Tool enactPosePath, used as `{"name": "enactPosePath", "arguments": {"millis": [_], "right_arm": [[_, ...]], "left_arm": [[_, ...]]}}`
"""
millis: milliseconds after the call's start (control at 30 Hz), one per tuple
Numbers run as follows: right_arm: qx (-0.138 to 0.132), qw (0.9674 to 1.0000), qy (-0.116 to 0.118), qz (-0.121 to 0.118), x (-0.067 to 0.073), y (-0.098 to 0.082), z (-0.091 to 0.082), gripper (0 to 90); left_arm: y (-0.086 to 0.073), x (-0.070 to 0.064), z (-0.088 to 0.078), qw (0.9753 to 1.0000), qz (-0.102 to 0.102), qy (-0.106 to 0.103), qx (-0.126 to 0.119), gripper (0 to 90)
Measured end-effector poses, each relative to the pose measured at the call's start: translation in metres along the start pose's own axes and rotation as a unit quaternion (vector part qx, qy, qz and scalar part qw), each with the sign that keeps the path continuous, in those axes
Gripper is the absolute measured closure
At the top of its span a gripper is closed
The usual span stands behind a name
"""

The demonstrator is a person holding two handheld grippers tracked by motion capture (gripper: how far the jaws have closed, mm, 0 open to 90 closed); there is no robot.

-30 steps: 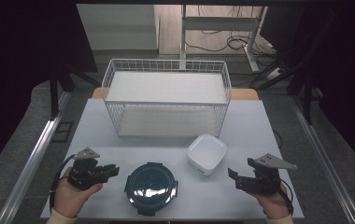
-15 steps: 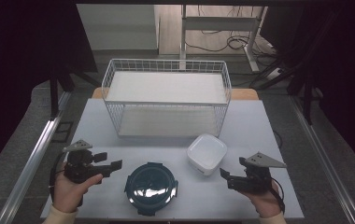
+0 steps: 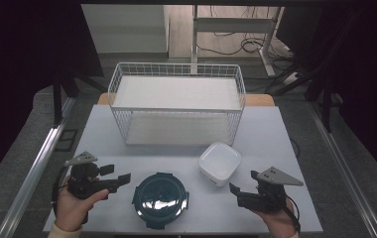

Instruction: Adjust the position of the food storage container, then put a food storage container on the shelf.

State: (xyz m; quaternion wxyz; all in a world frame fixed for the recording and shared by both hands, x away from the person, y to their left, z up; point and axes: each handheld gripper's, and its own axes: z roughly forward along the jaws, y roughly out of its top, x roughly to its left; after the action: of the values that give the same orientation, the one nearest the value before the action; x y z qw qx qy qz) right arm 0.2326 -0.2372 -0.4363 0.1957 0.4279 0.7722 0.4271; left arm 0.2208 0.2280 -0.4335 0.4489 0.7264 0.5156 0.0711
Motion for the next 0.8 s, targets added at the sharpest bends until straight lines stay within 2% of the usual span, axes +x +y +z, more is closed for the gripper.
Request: {"name": "enactPosePath", "arguments": {"millis": [67,167,267,300,333,367,433,500,633,667,700,733,767,800], "right_arm": [[0.002,1.0,0.0,0.0,-0.002,0.0,0.002,16.8],[0.003,1.0,-0.002,0.007,-0.007,0.002,0.01,16.9],[0.007,0.9999,0.006,0.005,-0.002,0.001,0.012,16.9],[0.007,0.9999,0.006,0.005,-0.002,0.001,0.012,16.9],[0.005,0.9999,0.011,0.001,0.004,0.002,0.009,16.8],[0.005,0.9999,0.011,0.001,0.004,0.002,0.009,16.8],[-0.002,0.9998,0.02,-0.001,0.011,0.004,0.003,16.6],[-0.01,0.9993,0.036,-0.003,0.019,0.006,-0.002,16.1],[-0.01,0.9986,0.052,0.004,0.023,0.005,0.001,15.8],[-0.009,0.9977,0.066,0.009,0.026,0.005,0.003,15.8],[-0.009,0.9977,0.066,0.009,0.026,0.005,0.003,15.8],[-0.009,0.9973,0.071,0.013,0.027,0.006,0.005,15.8],[-0.006,0.996,0.083,0.03,0.029,0.006,0.008,15.8],[-0.006,0.996,0.083,0.03,0.029,0.006,0.008,15.8]], "left_arm": [[-0.001,0.004,0.001,1.0,0.0,0.001,0.003,22.5],[-0.003,0.01,-0.001,0.9999,-0.011,0.0,0.0,22.4],[-0.003,0.009,-0.003,0.9999,-0.011,0.0,-0.003,22.3],[-0.003,0.008,-0.003,0.9999,-0.012,-0.003,-0.004,22.3],[-0.003,0.003,-0.004,0.9998,-0.012,-0.015,-0.009,21.9],[-0.003,0.003,-0.004,0.9998,-0.012,-0.015,-0.009,21.9],[-0.004,-0.001,-0.004,0.9996,-0.01,-0.025,-0.012,21.6],[-0.007,-0.005,-0.003,0.9996,-0.008,-0.025,-0.007,20.6],[-0.008,-0.003,-0.004,0.9996,-0.013,-0.025,-0.004,19.4],[-0.009,0.0,-0.004,0.9995,-0.017,-0.026,-0.004,19.6],[-0.009,0.0,-0.004,0.9995,-0.017,-0.026,-0.004,19.7],[-0.01,0.002,-0.003,0.9995,-0.019,-0.027,-0.004,19.7],[-0.012,0.004,-0.001,0.9993,-0.025,-0.029,0.0,19.5],[-0.012,0.004,-0.001,0.9993,-0.025,-0.029,0.0,19.2]]}}
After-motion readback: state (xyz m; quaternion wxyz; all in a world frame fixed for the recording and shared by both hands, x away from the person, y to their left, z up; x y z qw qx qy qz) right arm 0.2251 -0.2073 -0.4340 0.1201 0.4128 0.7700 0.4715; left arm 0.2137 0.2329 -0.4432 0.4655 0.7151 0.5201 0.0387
